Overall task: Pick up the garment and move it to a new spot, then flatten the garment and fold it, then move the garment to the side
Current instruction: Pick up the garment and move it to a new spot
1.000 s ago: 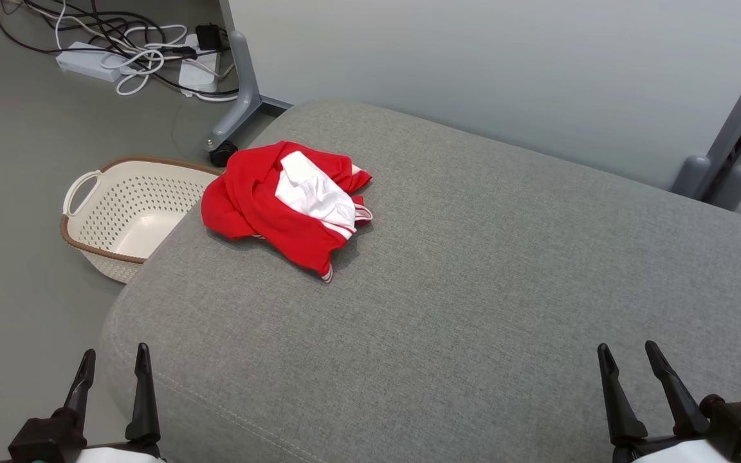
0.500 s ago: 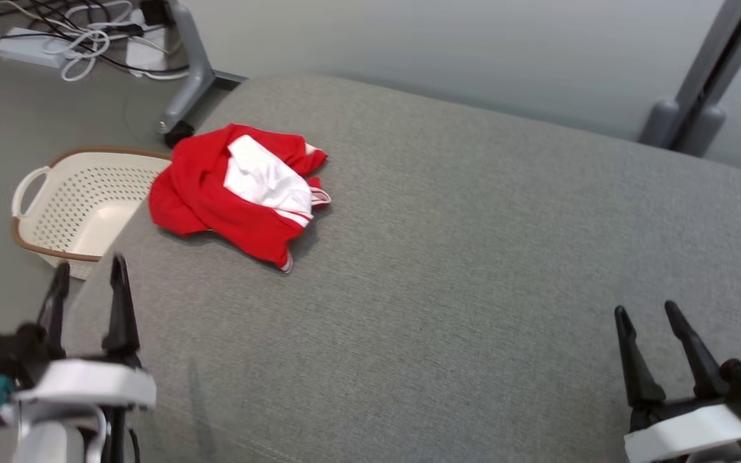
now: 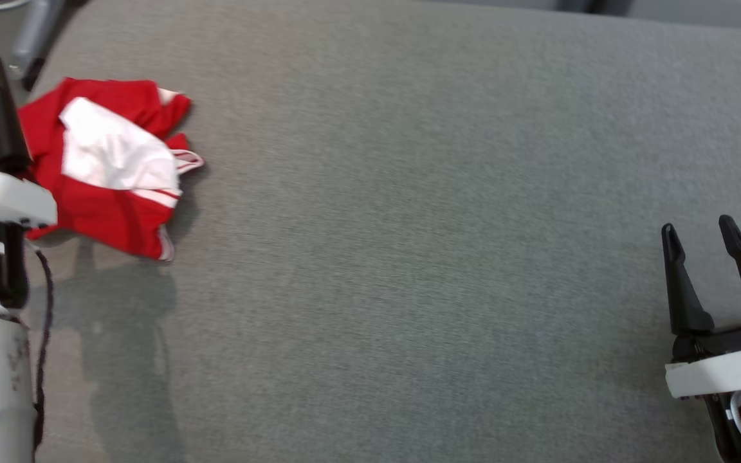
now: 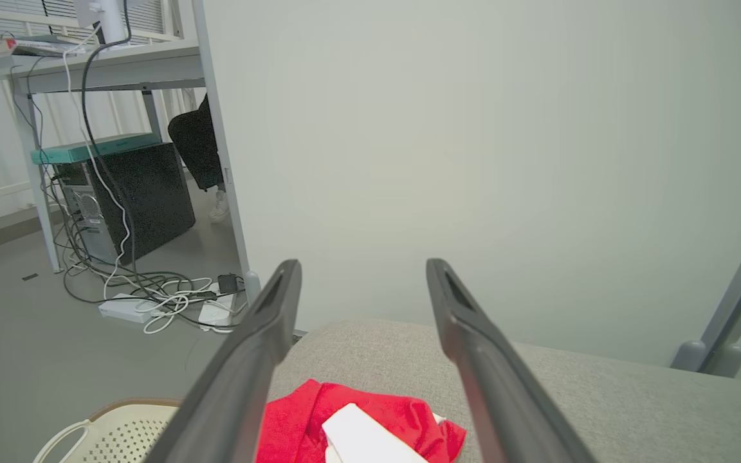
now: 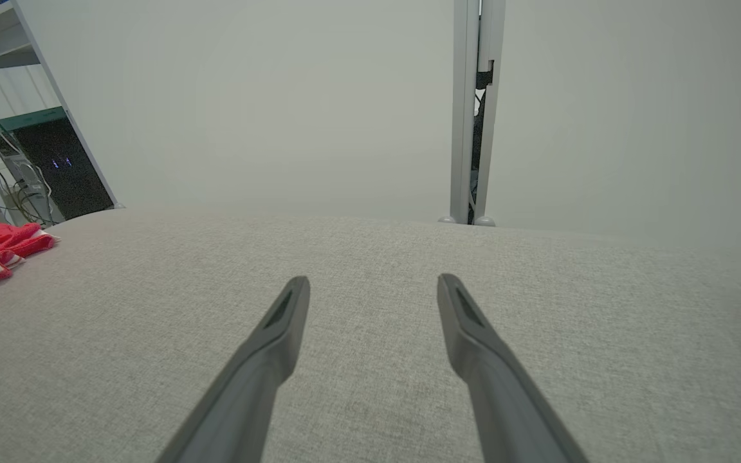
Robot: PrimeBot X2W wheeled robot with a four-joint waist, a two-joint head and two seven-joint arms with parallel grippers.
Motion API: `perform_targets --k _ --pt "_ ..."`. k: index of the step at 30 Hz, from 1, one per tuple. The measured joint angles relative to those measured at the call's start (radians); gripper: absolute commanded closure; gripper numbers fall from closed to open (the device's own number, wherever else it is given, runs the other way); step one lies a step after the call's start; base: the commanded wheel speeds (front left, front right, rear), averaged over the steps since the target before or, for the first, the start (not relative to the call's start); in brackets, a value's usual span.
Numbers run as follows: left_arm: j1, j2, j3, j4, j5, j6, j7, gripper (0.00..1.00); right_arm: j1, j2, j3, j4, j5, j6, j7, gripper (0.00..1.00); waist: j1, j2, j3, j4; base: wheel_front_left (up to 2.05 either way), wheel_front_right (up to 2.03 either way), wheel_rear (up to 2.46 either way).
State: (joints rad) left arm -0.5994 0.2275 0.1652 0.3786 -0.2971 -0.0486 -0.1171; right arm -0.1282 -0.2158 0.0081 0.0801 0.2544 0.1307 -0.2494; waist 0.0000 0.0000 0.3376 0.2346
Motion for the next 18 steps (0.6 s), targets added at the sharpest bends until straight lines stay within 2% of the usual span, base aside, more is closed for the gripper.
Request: perform_targets --k 11,18 --pt "-0.13 0.081 -0.007 0.231 -0.003 0.006 0.15 0.0 -0.039 -0.002 -0.029 -0.007 0.002 0.0 -0.007 0.0 0.0 0.0 0.116 -0.139 0.0 0.0 0.0" --pt "-0.152 0.113 -0.014 0.386 -0.024 0.015 0.347 0.0 -0.055 -0.003 -0.031 -0.004 0.007 0.0 -0.008 0.0 0.0 0.0 0.146 -0.191 0.0 0.0 0.0"
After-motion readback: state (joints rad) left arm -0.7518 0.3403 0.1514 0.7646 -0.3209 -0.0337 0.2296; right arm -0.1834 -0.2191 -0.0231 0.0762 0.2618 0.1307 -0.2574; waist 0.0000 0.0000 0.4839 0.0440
